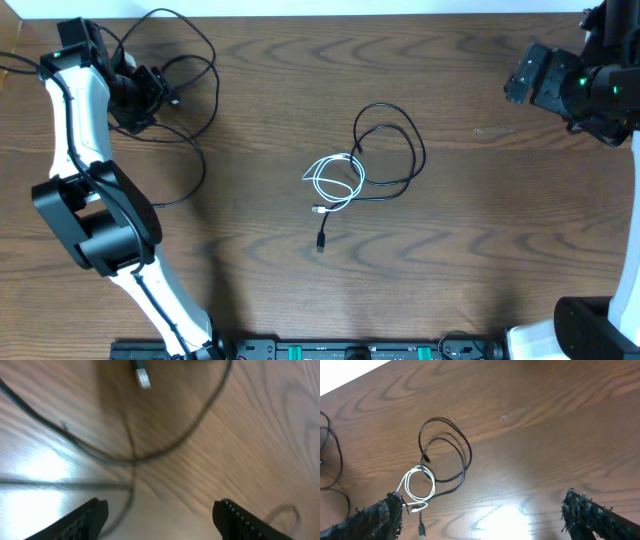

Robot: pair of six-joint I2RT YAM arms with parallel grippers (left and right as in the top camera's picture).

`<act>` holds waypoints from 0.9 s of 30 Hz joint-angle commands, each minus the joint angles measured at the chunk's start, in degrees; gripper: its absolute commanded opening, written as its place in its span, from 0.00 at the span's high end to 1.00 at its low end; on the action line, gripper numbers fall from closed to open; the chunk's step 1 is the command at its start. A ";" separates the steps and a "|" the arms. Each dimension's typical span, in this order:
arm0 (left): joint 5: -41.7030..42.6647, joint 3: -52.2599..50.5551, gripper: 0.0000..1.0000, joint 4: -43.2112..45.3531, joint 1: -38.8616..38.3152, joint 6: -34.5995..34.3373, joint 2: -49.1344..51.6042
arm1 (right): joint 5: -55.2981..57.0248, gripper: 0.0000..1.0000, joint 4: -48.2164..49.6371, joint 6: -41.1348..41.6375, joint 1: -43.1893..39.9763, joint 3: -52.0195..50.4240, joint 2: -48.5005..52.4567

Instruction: Untangle cables

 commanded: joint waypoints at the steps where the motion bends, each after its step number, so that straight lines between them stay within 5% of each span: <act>1: 3.80 0.39 0.28 -3.04 -0.81 1.20 -3.69 | 0.24 0.01 -0.04 -0.52 -0.02 0.02 0.07; 7: 2.71 0.39 0.27 -4.20 -0.94 1.11 -9.73 | 0.24 0.01 -0.02 -0.52 -0.02 0.02 0.07; 12: -11.96 0.15 0.27 -15.37 -2.12 0.70 -12.22 | 0.24 0.01 -0.02 -0.52 -0.02 0.02 0.07; 16: -15.80 -4.70 0.32 -17.29 -3.85 0.74 -11.69 | 0.24 0.01 -0.04 -0.52 -0.02 0.02 0.07; 27: -16.24 -28.68 0.38 3.10 -5.99 8.44 -11.65 | 0.24 0.01 -0.02 -0.52 -0.02 0.02 0.07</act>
